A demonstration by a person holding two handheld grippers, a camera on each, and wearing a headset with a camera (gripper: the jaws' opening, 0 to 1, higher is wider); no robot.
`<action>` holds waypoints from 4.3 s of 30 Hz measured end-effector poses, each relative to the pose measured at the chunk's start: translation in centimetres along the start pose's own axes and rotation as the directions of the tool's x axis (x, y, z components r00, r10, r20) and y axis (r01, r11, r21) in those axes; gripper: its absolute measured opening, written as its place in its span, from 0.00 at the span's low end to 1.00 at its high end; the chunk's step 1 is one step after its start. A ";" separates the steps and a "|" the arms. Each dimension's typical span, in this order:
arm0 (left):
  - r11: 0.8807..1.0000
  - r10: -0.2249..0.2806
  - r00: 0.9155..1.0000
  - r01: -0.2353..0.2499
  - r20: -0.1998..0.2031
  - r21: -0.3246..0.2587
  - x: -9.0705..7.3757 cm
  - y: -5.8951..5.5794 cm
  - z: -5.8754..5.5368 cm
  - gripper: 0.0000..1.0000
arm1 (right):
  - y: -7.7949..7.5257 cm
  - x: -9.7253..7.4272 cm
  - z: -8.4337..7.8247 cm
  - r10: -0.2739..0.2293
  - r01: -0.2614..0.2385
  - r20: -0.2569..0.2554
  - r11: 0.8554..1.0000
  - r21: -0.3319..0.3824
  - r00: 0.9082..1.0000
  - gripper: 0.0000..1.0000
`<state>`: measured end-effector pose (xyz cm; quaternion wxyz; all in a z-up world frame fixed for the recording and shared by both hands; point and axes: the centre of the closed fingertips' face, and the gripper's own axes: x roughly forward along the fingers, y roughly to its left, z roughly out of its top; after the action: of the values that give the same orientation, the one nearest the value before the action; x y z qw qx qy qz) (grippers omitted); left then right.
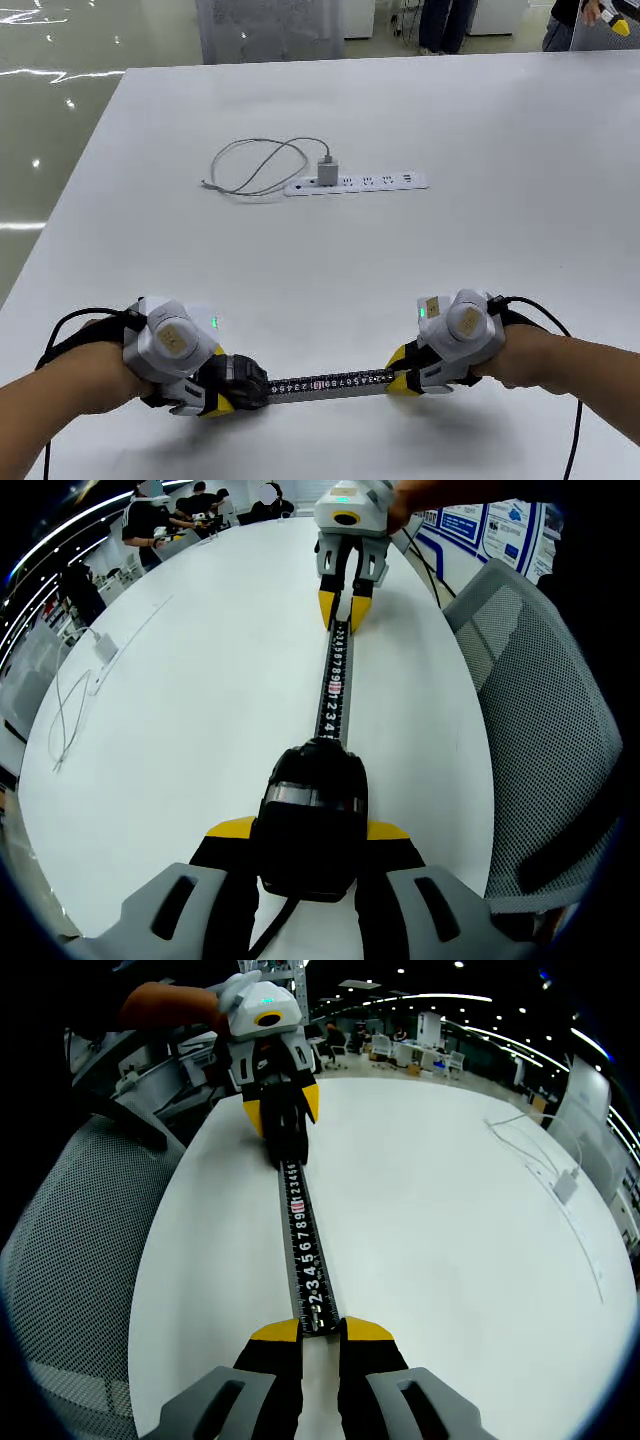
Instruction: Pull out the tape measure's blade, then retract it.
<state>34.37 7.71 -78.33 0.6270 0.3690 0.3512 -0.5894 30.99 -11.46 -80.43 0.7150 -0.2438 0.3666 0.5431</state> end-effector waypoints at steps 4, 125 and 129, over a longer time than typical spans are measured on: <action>1.000 0.001 1.000 -0.001 0.000 0.001 0.0 0.0 0.0 0.32 | -0.1 -0.2 -0.2 -0.004 0.004 0.002 1.000 0.008 1.000 0.08; 1.000 0.014 1.000 -0.014 -0.010 -0.003 0.1 -0.1 0.2 0.32 | -0.9 -4.0 -5.1 -0.018 0.020 -0.026 0.998 0.061 1.000 0.09; 1.000 0.013 1.000 -0.013 -0.009 -0.004 0.1 -0.1 0.2 0.32 | -0.9 -4.0 -5.1 -0.016 0.018 -0.036 0.999 0.051 0.999 0.09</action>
<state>34.24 7.48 -78.37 0.6299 0.3729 0.3528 -0.5828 29.99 -17.90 -80.45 0.7190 -0.2380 0.3909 0.5230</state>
